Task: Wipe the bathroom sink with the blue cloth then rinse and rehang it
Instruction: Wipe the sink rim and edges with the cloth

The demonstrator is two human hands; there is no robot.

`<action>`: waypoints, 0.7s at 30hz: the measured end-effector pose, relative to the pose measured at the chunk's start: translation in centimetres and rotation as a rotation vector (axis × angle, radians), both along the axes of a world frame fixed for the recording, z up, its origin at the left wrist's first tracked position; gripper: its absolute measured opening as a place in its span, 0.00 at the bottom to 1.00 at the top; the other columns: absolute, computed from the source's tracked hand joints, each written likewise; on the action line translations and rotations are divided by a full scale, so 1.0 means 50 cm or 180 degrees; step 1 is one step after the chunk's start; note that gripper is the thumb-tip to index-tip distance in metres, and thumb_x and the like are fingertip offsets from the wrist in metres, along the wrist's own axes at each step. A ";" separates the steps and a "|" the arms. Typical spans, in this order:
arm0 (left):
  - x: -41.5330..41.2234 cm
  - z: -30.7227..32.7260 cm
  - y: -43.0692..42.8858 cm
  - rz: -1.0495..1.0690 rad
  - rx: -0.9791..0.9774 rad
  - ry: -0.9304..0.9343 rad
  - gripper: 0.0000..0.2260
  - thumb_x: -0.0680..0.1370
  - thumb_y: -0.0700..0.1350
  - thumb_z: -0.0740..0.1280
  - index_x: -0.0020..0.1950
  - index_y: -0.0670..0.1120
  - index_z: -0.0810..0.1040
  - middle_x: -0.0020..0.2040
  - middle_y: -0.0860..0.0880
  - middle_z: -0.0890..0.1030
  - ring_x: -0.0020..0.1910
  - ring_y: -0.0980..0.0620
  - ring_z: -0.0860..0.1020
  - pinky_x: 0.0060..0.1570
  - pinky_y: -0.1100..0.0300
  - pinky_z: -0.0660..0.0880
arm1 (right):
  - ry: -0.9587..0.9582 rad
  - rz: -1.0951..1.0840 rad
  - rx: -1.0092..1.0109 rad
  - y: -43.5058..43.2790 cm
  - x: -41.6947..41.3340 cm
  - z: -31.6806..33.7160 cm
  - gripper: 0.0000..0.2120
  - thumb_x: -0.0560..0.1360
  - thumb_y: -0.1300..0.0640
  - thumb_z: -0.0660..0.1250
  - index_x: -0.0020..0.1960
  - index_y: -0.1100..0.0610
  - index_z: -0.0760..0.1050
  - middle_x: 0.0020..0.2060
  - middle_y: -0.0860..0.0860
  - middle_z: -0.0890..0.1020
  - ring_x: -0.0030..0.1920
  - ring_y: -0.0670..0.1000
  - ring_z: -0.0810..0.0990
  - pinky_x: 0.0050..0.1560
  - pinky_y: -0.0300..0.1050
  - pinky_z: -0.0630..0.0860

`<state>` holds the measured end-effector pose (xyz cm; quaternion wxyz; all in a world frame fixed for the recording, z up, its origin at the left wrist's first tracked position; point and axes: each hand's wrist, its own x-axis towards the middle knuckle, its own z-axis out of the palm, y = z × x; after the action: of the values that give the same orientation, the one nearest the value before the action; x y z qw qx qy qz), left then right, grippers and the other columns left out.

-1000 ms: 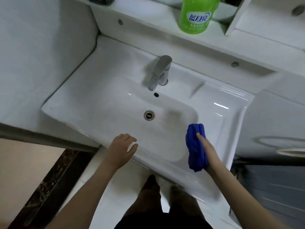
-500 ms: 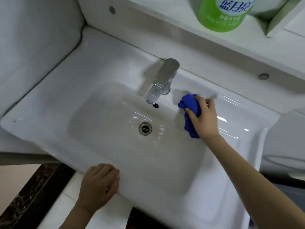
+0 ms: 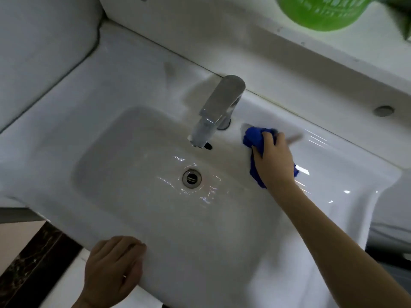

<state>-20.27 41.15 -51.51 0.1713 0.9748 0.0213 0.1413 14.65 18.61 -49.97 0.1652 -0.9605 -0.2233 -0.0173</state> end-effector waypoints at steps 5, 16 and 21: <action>0.007 -0.003 -0.005 0.0097 0.0153 -0.0141 0.14 0.73 0.45 0.61 0.38 0.44 0.86 0.40 0.47 0.85 0.44 0.51 0.76 0.40 0.56 0.65 | -0.0059 -0.0369 0.0199 0.035 0.002 -0.018 0.14 0.78 0.58 0.65 0.60 0.63 0.71 0.55 0.62 0.74 0.49 0.62 0.76 0.45 0.50 0.75; -0.001 0.005 -0.005 0.0038 0.0061 0.0069 0.18 0.78 0.48 0.57 0.42 0.43 0.85 0.43 0.46 0.84 0.45 0.47 0.75 0.39 0.53 0.67 | 0.0113 0.0575 0.0114 -0.029 -0.009 -0.007 0.19 0.76 0.54 0.68 0.64 0.59 0.72 0.55 0.59 0.76 0.47 0.59 0.77 0.47 0.50 0.76; -0.003 -0.004 -0.005 0.0100 0.0102 0.0049 0.14 0.74 0.46 0.61 0.41 0.43 0.85 0.42 0.46 0.83 0.42 0.47 0.75 0.37 0.53 0.67 | -0.0590 0.1153 -0.0333 -0.024 -0.018 -0.033 0.24 0.70 0.60 0.75 0.63 0.63 0.72 0.52 0.66 0.77 0.44 0.64 0.79 0.42 0.54 0.79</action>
<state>-20.41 40.88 -51.69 0.1533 0.9780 0.0357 0.1367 13.78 17.43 -51.63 0.0943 -0.9062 -0.4072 -0.0640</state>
